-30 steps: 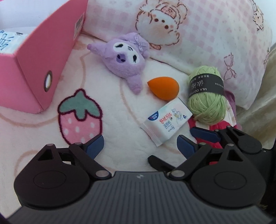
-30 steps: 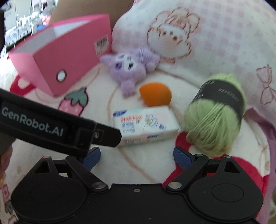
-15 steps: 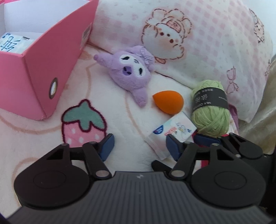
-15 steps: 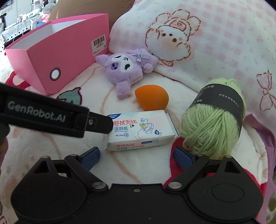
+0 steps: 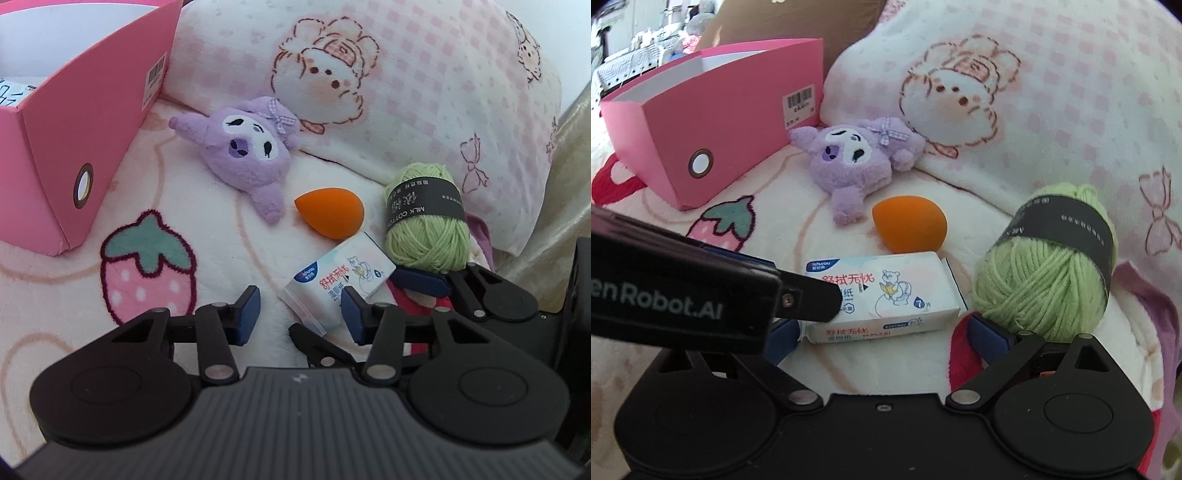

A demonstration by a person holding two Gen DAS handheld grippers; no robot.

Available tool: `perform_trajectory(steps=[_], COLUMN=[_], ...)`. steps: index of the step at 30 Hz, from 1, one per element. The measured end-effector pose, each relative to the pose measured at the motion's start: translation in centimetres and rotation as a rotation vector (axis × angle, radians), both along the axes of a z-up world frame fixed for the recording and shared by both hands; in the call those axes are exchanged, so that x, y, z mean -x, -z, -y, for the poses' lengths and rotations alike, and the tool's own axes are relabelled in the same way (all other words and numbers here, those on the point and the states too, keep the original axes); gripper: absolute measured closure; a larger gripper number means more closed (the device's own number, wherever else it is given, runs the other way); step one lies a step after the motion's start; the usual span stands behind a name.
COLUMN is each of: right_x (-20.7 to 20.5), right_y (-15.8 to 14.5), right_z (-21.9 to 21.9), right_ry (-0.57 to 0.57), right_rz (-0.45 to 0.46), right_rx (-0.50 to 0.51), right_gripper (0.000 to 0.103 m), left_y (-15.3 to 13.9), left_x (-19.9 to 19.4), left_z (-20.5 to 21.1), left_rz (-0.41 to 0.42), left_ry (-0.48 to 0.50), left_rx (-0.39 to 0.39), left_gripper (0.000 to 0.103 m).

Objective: Organize objects
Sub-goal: 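Lower the left tool onto the white wet-wipes pack and close it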

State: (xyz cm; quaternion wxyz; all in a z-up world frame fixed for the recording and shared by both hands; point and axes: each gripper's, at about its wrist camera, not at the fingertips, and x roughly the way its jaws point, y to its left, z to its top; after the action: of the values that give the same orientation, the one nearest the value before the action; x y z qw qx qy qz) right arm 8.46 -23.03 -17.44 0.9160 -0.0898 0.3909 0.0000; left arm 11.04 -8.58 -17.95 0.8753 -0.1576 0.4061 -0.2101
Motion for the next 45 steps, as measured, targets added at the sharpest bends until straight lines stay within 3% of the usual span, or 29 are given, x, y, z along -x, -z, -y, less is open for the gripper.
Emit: perform_trajectory(steps=[4, 7, 13, 18, 23, 27, 33, 45], right_x=[0.2, 0.6, 1.3, 2.1, 2.5, 2.0, 1.5, 0.7], right_y=[-0.1, -0.4, -1.3, -2.1, -2.3, -1.9, -1.7, -0.5], right_z=[-0.5, -1.0, -1.3, -1.5, -2.0, -1.9, -1.8, -1.9], right_ry=[-0.023, -0.043, -0.074, -0.145, -0.183, -0.147, -0.144, -0.123], right_rz=[0.025, 0.03, 0.022, -0.037, -0.087, -0.105, -0.095, -0.096], right_rx=[0.024, 0.036, -0.004, -0.16, -0.223, -0.219, -0.221, -0.173], right_gripper=[0.007, 0.011, 0.015, 0.014, 0.014, 0.014, 0.015, 0.018], left_y=[0.1, 0.6, -0.5, -0.9, -0.7, -0.4, 0.3, 0.1], left_x=[-0.1, -0.2, 0.2, 0.8, 1.3, 1.1, 0.4, 0.4], left_z=[-0.3, -0.8, -0.9, -1.4, -2.8, -3.5, -4.3, -3.5], left_rz=[-0.016, -0.072, -0.061, -0.161, -0.224, -0.235, -0.213, -0.187], left_ry=[0.011, 0.026, 0.036, 0.023, -0.004, -0.046, -0.07, -0.047], left_rx=[0.03, 0.15, 0.129, 0.007, 0.019, 0.015, 0.074, 0.013], left_gripper=[0.056, 0.056, 0.056, 0.056, 0.055, 0.056, 0.057, 0.064])
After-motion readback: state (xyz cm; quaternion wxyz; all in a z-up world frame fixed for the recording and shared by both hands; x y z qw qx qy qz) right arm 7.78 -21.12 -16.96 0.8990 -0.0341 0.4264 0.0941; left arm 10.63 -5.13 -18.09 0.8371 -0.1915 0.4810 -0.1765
